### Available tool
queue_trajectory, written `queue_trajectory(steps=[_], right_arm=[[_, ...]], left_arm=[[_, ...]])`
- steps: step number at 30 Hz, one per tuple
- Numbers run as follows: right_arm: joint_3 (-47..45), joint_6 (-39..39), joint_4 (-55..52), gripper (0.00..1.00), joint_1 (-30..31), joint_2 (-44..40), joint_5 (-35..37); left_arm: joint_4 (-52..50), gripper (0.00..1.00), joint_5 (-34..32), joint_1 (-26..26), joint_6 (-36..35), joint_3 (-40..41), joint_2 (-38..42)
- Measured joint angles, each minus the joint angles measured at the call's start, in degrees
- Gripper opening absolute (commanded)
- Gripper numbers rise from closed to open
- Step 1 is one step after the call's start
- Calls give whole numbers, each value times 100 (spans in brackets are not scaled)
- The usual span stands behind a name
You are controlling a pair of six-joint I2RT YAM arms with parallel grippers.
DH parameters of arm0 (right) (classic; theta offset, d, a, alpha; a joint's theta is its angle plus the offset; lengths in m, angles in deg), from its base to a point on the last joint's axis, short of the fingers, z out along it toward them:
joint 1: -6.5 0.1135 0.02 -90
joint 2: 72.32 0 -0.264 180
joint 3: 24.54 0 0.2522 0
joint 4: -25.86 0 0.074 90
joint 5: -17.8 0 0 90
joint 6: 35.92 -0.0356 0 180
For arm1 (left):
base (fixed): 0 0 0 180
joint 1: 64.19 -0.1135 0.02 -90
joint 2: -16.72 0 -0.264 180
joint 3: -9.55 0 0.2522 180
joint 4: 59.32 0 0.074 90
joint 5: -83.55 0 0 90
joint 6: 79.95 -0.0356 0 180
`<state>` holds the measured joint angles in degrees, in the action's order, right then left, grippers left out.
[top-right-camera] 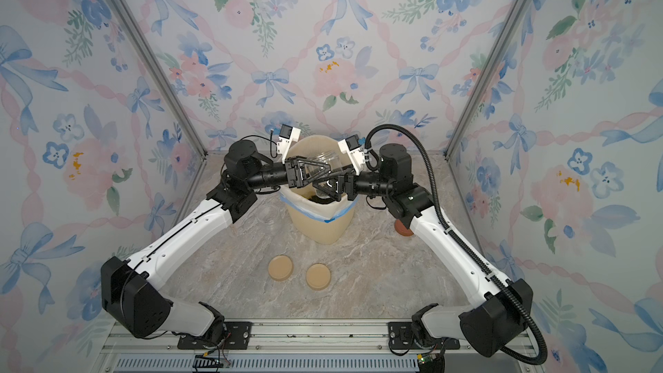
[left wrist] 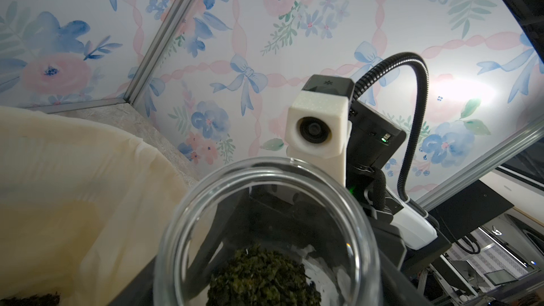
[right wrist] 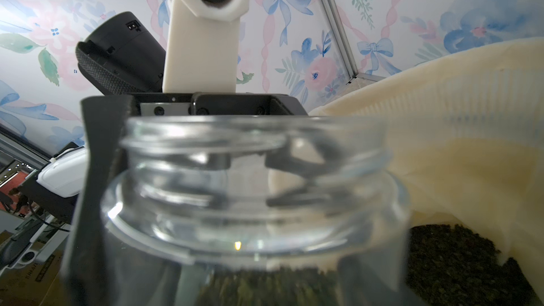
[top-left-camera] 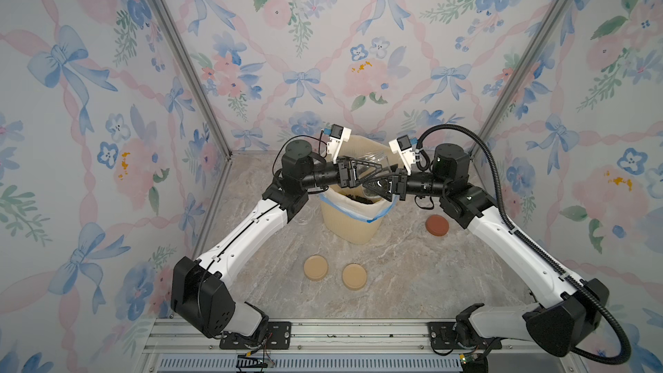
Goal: Empty moldy tea leaves from jars
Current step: Pour the moldy tea leaves from the jar into the trash bin.
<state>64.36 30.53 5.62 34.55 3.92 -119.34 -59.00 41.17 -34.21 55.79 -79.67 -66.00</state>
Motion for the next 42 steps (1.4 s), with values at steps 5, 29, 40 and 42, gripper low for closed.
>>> queue_trajectory(steps=[5,29,40,42], right_arm=[[2,-2,-2,82,-15,7,-4],[-155,1528,-1075,98,372,-1075,2647],[-1182,2463,667,98,968,-1281,4131],[-1228,2581,938,98,1040,-1204,4269]], left_arm=[[-2,63,-22,0,42,-2,0],[-197,56,-588,-184,903,-404,-138],[-216,56,-671,-232,2380,-426,-317],[-216,57,-726,-238,2612,-426,-317]])
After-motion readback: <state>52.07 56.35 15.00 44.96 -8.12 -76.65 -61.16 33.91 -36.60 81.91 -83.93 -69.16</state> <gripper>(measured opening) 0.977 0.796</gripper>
